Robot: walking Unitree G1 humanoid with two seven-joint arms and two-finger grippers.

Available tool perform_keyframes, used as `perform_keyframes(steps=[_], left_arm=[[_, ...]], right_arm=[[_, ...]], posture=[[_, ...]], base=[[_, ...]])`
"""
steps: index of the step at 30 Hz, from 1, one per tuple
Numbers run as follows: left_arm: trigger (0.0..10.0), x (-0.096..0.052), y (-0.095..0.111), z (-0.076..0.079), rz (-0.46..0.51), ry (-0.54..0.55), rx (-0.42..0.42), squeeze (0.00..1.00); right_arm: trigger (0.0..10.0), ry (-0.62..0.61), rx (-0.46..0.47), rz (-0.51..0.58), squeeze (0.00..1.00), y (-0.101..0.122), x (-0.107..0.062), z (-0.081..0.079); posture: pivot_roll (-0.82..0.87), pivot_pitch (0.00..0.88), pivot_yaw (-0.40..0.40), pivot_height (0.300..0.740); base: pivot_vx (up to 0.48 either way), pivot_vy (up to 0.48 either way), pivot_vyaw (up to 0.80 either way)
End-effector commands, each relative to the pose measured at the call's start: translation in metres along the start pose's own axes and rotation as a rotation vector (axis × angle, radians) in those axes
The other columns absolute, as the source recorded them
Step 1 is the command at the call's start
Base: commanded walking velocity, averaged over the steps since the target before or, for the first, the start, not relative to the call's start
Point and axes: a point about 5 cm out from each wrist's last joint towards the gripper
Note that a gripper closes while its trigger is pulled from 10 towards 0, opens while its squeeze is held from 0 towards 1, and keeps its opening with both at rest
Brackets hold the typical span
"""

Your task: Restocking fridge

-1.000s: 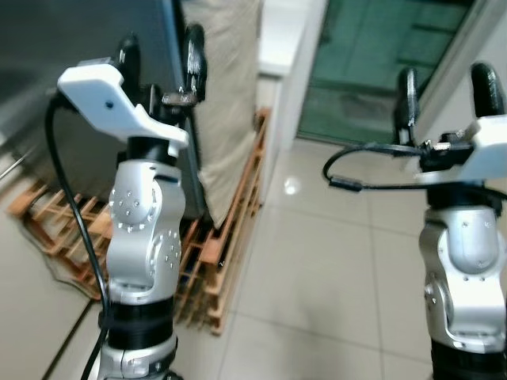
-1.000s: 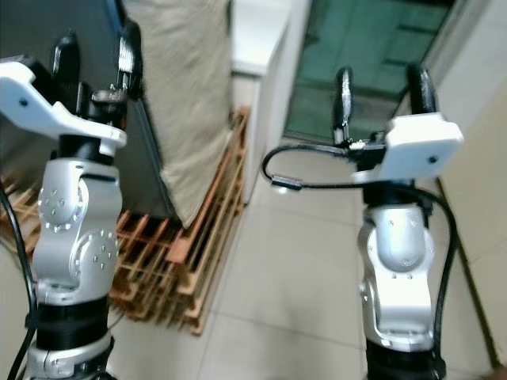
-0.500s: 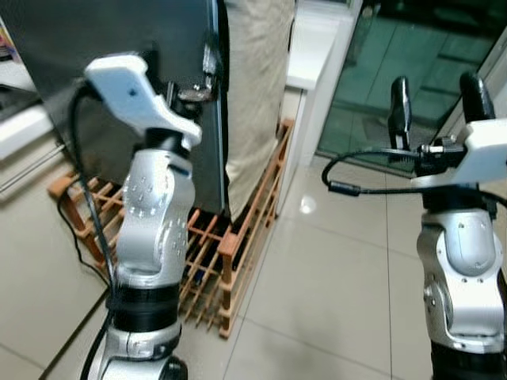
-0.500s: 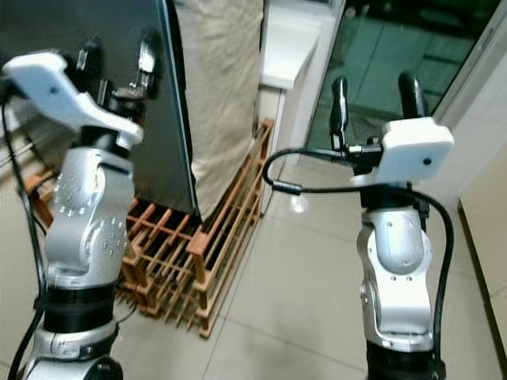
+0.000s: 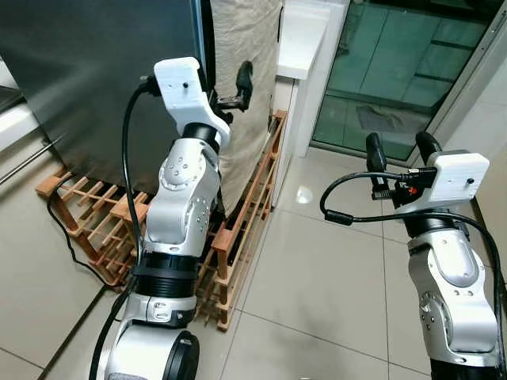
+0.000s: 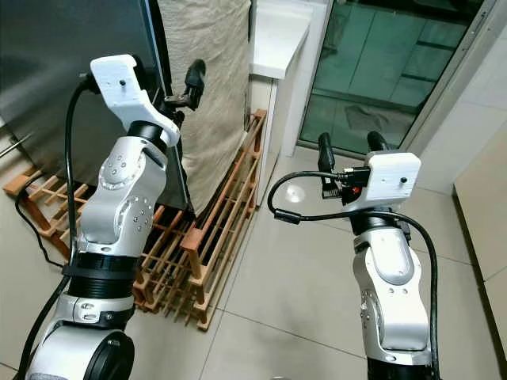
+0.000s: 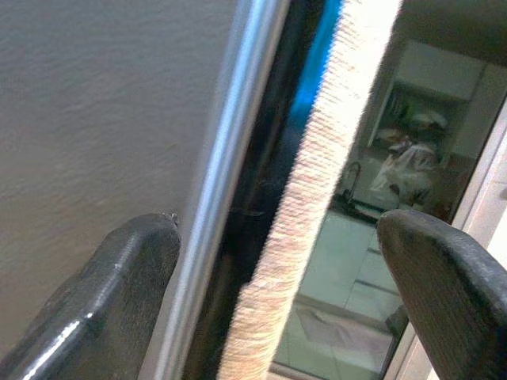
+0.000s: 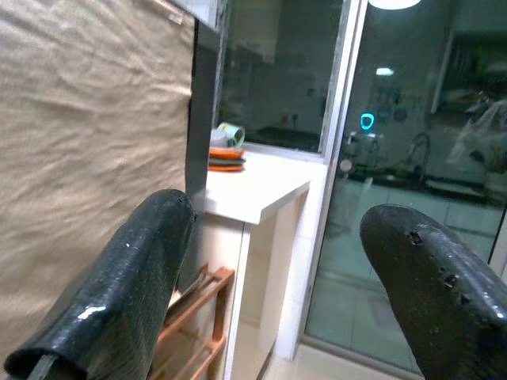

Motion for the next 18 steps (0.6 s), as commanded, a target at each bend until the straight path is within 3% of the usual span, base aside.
perform_keyframes(steps=[1, 18], left_arm=[[10.0, 0.000, 0.000, 0.004, -0.005, -0.006, -0.013, 0.00], [10.0, -0.003, -0.016, 0.020, -0.070, -0.088, -0.060, 0.00]], right_arm=[[10.0, 0.000, 0.003, -0.010, 0.00, 0.001, -0.001, 0.003], [10.0, 0.004, 0.002, -0.046, 0.00, -0.007, -0.003, 0.001]], posture=[[-0.20, 0.000, -0.024, 0.740], [-0.19, 0.000, -0.023, 0.740]], base=[[0.000, 0.000, 0.00], [0.000, 0.000, 0.00]])
Point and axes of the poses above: a point about 5 cm out from each wrist's last joint towards the gripper, its own x axis pointing out of the wrist towards the gripper, its own y axis along the axis of the wrist's last joint, z = x × y, and after that the axes turned 9 degrees about x, right-handed
